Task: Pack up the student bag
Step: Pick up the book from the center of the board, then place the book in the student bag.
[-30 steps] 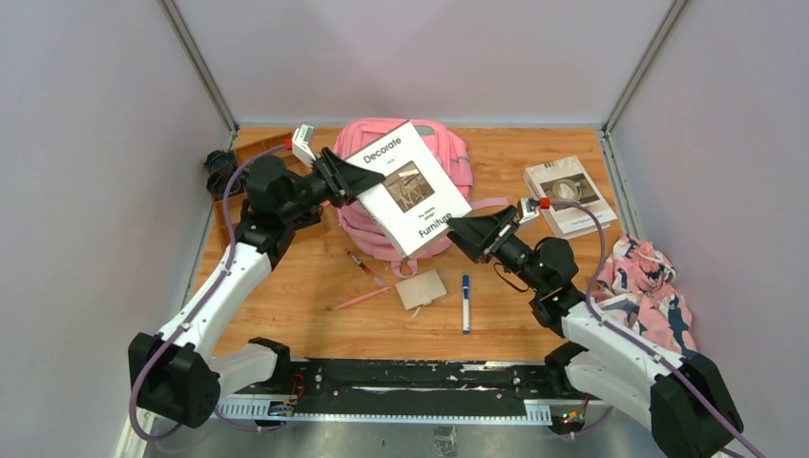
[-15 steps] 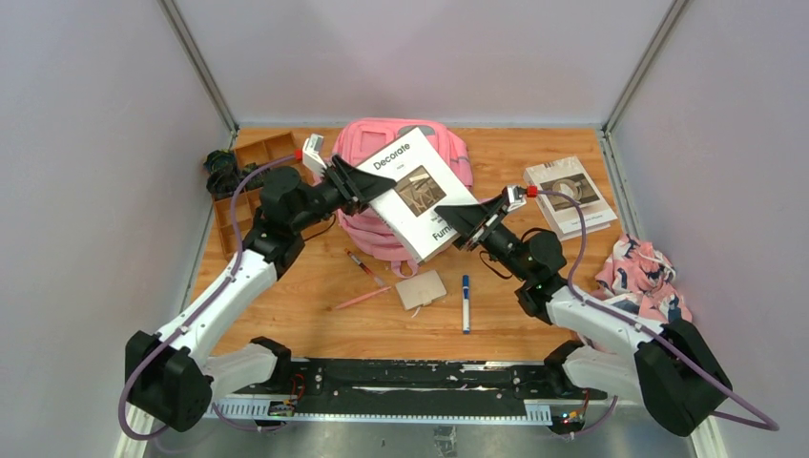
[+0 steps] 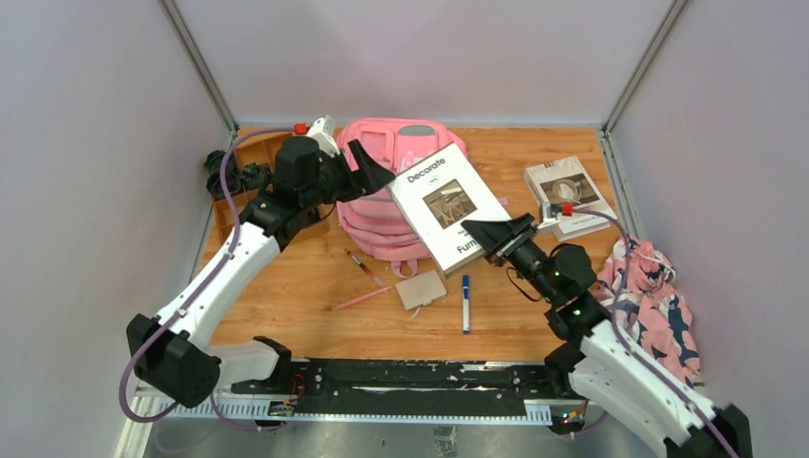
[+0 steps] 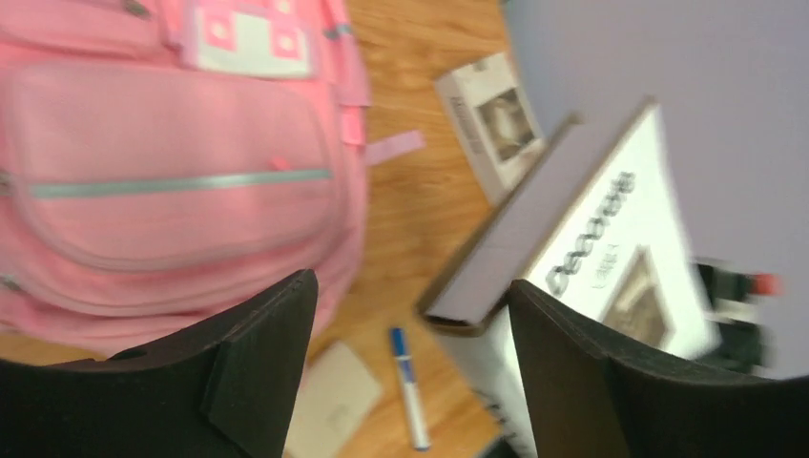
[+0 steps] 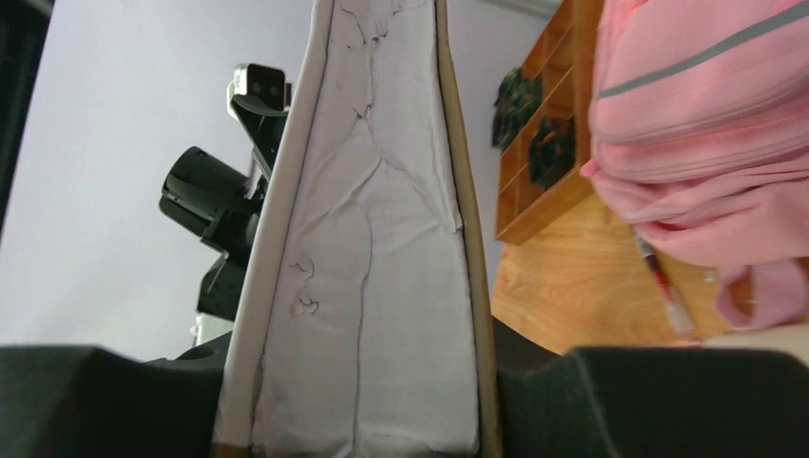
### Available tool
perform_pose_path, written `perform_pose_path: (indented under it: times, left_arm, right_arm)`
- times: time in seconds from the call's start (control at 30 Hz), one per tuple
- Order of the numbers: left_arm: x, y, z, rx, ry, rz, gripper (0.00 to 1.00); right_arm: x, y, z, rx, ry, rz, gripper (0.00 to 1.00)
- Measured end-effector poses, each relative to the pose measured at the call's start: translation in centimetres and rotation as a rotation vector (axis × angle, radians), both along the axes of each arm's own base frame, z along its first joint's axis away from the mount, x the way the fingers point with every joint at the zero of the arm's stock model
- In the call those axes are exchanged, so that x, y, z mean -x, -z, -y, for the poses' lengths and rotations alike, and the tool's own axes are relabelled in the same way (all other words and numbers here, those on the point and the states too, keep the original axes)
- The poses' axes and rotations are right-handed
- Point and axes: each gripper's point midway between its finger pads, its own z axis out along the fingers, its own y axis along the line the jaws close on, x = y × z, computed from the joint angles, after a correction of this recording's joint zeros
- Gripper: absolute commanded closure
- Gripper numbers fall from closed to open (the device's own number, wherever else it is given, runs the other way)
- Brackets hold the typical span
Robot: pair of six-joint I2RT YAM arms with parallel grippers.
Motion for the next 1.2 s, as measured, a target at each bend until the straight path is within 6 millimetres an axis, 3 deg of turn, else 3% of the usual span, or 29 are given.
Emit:
perform_pose_path:
  times: [0.07,0.17,0.3,0.4,0.5,0.63,0.77,0.9,1.07,1.2]
  left_arm:
    - [-1.2,0.6,-1.3,-0.145,-0.037,0.035,0.18]
    - [-1.8,3.3,-2.5,-0.385,-0.034,0.043,0.14]
    - [-0.9,10.1,-2.0,-0.725,0.125,-0.049,0.18]
    - [0.2,14.9,-1.1,-0.917,0.26,-0.12,0.2]
    - [2.3,17.6,-0.7,-1.059,0.376,-0.147,0.21]
    - [3.3,18.0,0.0,-1.15,0.458,-0.097,0.31]
    - [1.8,17.6,0.4,-1.191,0.457,-0.058,0.33]
    - [1.1,18.6,0.5,-1.226,0.469,-0.065,0.34]
    - [0.5,20.1,0.4,-1.262,0.465,-0.084,0.45]
    - [-0.1,20.3,0.5,-1.269,0.434,-0.076,0.48]
  right_arm:
    - [0.5,-0.2,2.0,0.074,0.073,-0.006,0.67]
    - [1.8,-1.5,5.3,0.179,0.197,0.007,0.65]
    - [3.6,-3.3,9.1,0.286,0.324,0.046,0.67]
    - [3.9,-2.7,10.8,0.399,0.383,0.023,0.69]
    - [3.7,-0.7,11.6,0.537,0.398,-0.036,0.69]
    - [3.3,1.9,11.8,0.662,0.379,-0.107,0.69]
    - [3.5,3.3,12.0,0.717,0.364,-0.142,0.68]
    - [3.9,3.2,12.2,0.715,0.366,-0.136,0.68]
    - [4.4,2.9,12.5,0.697,0.373,-0.12,0.68]
    - [4.4,3.2,12.6,0.695,0.373,-0.125,0.67]
